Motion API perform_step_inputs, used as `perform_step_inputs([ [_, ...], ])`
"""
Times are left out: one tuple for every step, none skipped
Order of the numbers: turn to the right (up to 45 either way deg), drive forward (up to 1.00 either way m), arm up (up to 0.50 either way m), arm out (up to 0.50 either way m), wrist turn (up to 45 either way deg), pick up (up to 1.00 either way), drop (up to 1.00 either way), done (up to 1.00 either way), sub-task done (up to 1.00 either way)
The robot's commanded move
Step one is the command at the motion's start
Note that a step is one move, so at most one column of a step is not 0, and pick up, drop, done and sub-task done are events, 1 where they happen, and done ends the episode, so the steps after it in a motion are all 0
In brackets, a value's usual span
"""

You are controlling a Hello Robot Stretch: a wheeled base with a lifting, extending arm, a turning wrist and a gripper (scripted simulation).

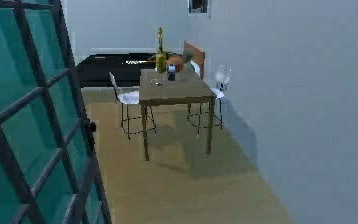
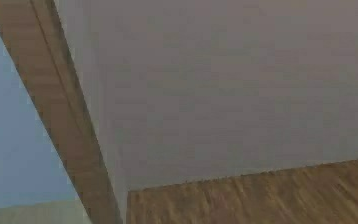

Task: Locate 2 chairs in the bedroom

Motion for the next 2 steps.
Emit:
perform_step_inputs([
  [0.0,1.00,0.00,0.00,0.0,0.00,0.00,0.00,0.00],
  [-9.0,0.00,0.00,0.00,0.0,0.00,0.00,0.00,0.00],
])
